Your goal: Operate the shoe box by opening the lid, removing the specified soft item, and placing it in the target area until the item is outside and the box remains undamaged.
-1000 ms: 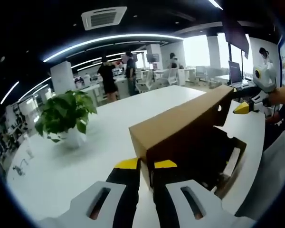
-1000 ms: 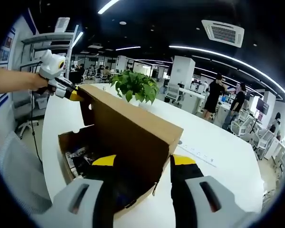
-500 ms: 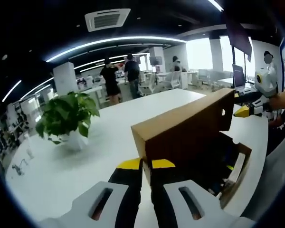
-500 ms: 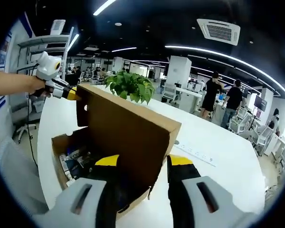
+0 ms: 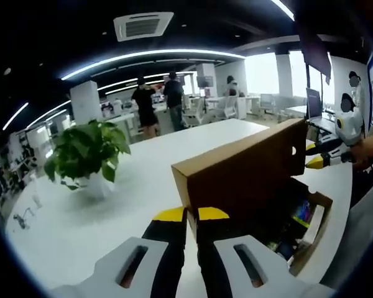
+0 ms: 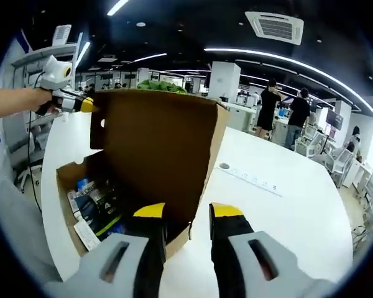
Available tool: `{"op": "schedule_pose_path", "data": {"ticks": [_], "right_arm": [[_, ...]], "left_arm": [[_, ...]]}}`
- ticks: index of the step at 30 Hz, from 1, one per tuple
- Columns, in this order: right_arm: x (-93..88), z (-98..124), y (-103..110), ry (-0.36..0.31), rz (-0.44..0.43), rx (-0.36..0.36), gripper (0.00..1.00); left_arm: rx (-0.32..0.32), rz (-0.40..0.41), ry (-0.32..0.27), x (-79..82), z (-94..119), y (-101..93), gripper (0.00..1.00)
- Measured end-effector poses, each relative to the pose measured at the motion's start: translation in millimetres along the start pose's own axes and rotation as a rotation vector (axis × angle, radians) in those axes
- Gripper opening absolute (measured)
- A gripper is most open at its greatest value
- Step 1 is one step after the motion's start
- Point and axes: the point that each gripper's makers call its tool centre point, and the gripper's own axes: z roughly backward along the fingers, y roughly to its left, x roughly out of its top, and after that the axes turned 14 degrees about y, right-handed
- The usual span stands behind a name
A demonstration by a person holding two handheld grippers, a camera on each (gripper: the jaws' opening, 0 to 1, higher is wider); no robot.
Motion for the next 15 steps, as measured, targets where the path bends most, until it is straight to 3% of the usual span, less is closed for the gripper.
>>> {"op": "schedule_pose_path", "data": {"ticks": [15], "right_arm": [[-10.1, -18, -6, 0.047, -0.005, -0.021, 0.1]], "left_arm": [[-0.008, -0.002, 0.004, 6.1, -13, 6.9, 0.02]]}}
